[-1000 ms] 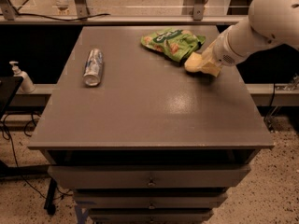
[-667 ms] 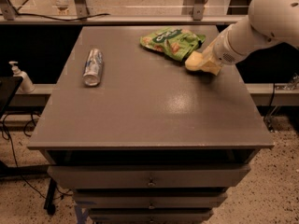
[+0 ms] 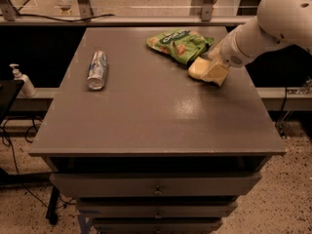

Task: Move sponge near green rice chip bag

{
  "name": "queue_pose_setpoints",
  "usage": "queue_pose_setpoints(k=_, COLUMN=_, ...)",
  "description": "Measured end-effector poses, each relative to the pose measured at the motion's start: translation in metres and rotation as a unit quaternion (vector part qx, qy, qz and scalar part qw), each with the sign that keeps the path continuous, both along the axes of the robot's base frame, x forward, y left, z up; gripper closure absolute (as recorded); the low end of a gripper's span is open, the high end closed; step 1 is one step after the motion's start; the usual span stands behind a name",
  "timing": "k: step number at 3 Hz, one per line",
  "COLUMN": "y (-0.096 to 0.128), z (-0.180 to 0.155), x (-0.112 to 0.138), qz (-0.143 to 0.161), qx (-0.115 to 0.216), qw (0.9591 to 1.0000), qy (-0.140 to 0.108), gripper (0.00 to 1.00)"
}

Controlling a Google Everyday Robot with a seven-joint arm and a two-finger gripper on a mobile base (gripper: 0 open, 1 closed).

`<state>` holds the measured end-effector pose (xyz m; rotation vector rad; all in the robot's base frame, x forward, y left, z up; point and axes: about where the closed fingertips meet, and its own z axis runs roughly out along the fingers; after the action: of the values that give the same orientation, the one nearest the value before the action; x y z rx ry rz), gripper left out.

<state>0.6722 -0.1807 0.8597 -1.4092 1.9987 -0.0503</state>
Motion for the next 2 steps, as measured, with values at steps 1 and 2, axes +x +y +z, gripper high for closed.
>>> queue_pose_setpoints(k=1, y=0.005, z=-0.002, x=-0.001, qz=0.004, qx=0.015, qw=0.9999, qy=0.001, gripper=0.00)
queue_pose_setpoints(k=2, y=-0.013, z=0.009, x=-0.002, qz=-0.007, qx=0.040, qw=0.9991, qy=-0.010, gripper=0.00)
